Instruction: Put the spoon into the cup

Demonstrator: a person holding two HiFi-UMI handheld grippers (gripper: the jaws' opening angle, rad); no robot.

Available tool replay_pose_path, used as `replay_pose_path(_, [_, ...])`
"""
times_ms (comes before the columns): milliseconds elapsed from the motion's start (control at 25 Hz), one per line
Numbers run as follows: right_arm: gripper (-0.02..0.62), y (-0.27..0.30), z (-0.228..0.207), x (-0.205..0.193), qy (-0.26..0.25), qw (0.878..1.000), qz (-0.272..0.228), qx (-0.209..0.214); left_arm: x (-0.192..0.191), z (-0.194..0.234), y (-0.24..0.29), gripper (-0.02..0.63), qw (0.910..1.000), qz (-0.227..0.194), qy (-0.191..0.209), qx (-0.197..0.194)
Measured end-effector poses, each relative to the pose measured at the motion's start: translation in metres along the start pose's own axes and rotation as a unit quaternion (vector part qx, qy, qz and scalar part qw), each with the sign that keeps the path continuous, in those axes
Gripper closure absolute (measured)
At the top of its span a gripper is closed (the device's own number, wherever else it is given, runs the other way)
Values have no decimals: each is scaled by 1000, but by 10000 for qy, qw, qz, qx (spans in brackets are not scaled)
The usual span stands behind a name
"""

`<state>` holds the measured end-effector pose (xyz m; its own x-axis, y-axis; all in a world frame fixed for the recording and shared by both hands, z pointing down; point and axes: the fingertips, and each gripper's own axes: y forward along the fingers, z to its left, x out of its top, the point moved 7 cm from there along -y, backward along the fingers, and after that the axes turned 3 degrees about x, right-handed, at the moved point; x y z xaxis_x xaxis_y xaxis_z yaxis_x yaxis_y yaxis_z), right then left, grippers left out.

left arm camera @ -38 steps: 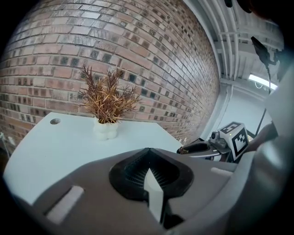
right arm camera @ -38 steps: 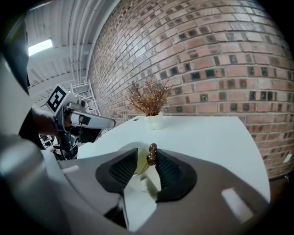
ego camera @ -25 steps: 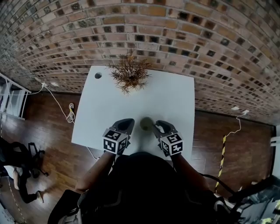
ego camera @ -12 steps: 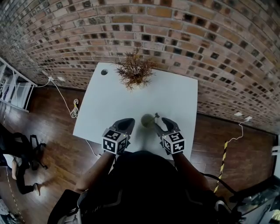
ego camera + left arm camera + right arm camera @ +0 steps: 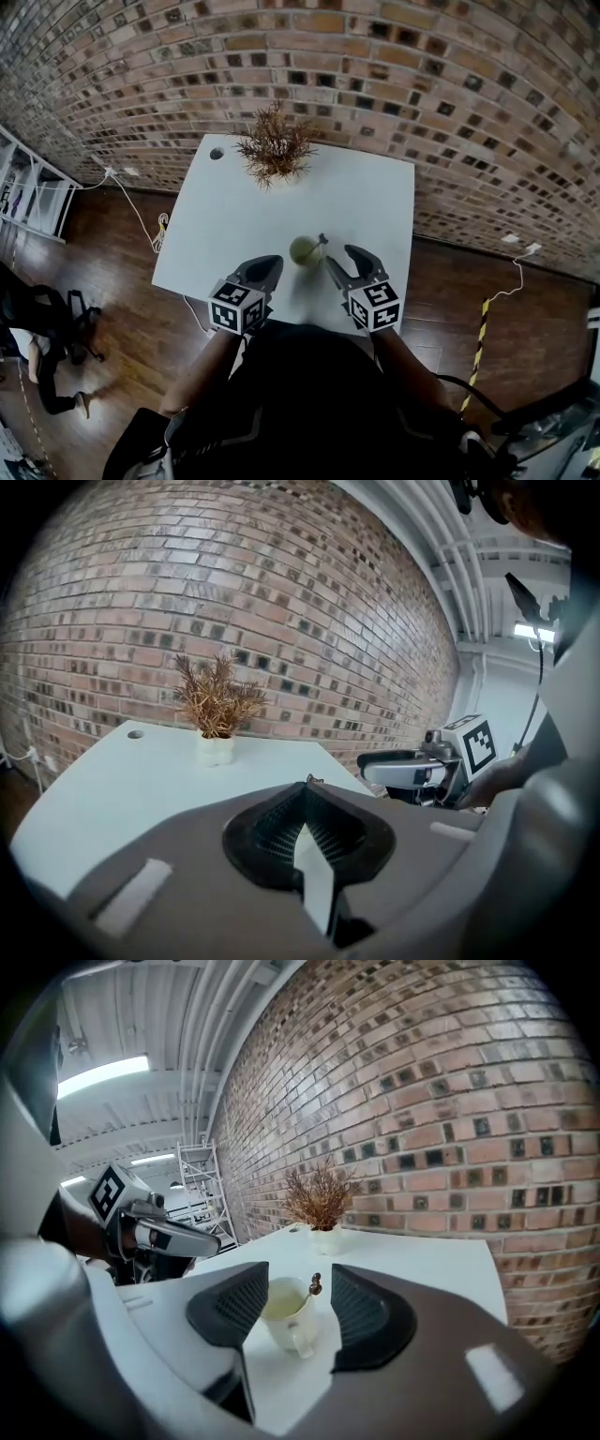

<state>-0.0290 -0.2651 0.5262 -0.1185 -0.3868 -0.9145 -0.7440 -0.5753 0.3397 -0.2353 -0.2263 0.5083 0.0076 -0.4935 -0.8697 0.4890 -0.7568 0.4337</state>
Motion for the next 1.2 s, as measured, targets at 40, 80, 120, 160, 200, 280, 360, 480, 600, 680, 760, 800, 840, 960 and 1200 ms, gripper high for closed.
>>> replay_pose_path(40, [381,-5,1,1,67,10000,-32,9,-1,-3,-2,611,10000,-14,-35,45])
replay_pose_path(80, [397,-10,2,1,140,9999,-61,27,-2,-7,-3,611,10000,-22,-57,68])
replay_pose_path(120, [411,-14,4,2,193,9997,-105,59,-3,-11,-6,612,9999,-25,-57,80])
replay_pose_path(160, [417,-18,6,3,219,9996,-165,104,-4,-16,-7,612,9999,-26,-40,95])
replay_pose_path(200, [419,-21,7,5,226,9994,-233,150,-4,-20,-8,611,9999,-29,-21,117])
replay_pose_path(280, [419,-27,6,8,245,9987,-377,222,-3,-27,-10,611,9998,-62,-16,175])
replay_pose_path(360, [419,-33,8,7,278,9982,-467,262,-3,-33,-14,612,9997,-133,-38,202])
replay_pose_path(480, [420,-43,17,1,163,9986,-443,236,-7,-44,-24,611,9995,-317,2,80])
replay_pose_path(600, [428,-52,26,5,57,9983,-548,182,-9,-52,-31,612,9990,-431,80,-17])
replay_pose_path(680, [433,-58,29,11,30,9979,-642,58,-7,-54,-35,612,9989,-474,22,-52])
replay_pose_path(760, [439,-66,38,11,79,9977,-668,-94,-8,-54,-44,612,9988,-482,19,-8])
replay_pose_path(800, [439,-71,43,11,129,9975,-678,-161,-9,-54,-51,612,9988,-488,36,-8])
replay_pose_path(840, [439,-76,48,11,169,9972,-693,-217,-8,-54,-58,612,9986,-523,44,-36])
replay_pose_path(960, [440,-91,62,16,168,9964,-753,-363,-4,-55,-81,612,9971,-755,-23,-118])
replay_pose_path(1200, [589,-132,92,29,129,9910,-1227,-514,-2,-61,-122,612,9926,-1212,-80,40])
